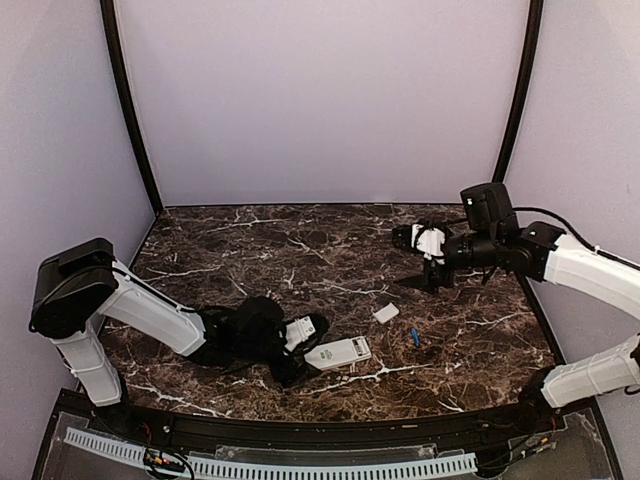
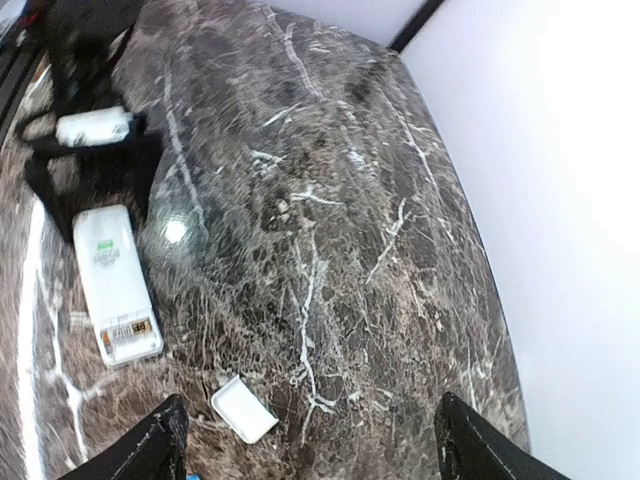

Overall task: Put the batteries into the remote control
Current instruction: Pick up the battery at the center of the board.

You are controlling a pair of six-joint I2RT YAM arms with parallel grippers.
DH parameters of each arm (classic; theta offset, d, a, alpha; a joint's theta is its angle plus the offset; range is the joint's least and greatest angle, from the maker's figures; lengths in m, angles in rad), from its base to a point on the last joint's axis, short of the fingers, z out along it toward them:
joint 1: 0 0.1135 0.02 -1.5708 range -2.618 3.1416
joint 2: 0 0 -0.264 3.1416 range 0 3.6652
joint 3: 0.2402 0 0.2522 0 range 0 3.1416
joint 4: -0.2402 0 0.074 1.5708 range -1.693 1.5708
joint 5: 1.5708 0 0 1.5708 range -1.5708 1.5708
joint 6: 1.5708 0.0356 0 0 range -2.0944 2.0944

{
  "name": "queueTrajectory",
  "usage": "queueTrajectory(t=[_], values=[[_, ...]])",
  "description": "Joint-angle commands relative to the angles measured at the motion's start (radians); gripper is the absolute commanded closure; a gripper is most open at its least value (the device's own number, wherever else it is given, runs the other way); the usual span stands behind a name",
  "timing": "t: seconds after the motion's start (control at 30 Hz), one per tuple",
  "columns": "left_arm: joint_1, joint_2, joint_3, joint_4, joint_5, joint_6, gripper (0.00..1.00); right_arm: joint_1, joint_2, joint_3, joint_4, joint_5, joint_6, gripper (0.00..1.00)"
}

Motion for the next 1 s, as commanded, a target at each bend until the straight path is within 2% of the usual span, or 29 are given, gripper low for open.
queueTrajectory(t=[0.0, 0.07, 0.17, 0.43, 0.57, 0.8, 0.97], values=[[0.003, -0.041, -0.023, -0.064, -0.017, 0.013, 0.19, 0.008, 0.063, -0.015, -0.200, -0.051, -0.715, 0.18], [0.004, -0.041, -0.023, -0.060, -0.018, 0.016, 0.19, 0.022, 0.113, -0.003, -0.322, 0.015, -0.848, 0.19], [0.005, -0.036, -0.025, -0.052, -0.020, 0.017, 0.19, 0.038, 0.170, -0.014, -0.412, 0.096, -0.989, 0.18], [0.005, -0.007, -0.018, -0.033, -0.012, 0.014, 0.19, 0.042, 0.309, -0.022, -0.403, 0.195, -1.234, 0.18], [0.005, -0.002, -0.013, -0.039, -0.011, 0.015, 0.19, 0.044, 0.371, 0.007, -0.395, 0.219, -1.298, 0.22], [0.005, -0.003, 0.003, -0.053, -0.013, 0.024, 0.19, 0.043, 0.439, 0.007, -0.379, 0.248, -1.337, 0.32], [0.005, -0.017, 0.008, -0.086, -0.029, 0.029, 0.19, 0.045, 0.468, 0.016, -0.387, 0.250, -1.358, 0.35]])
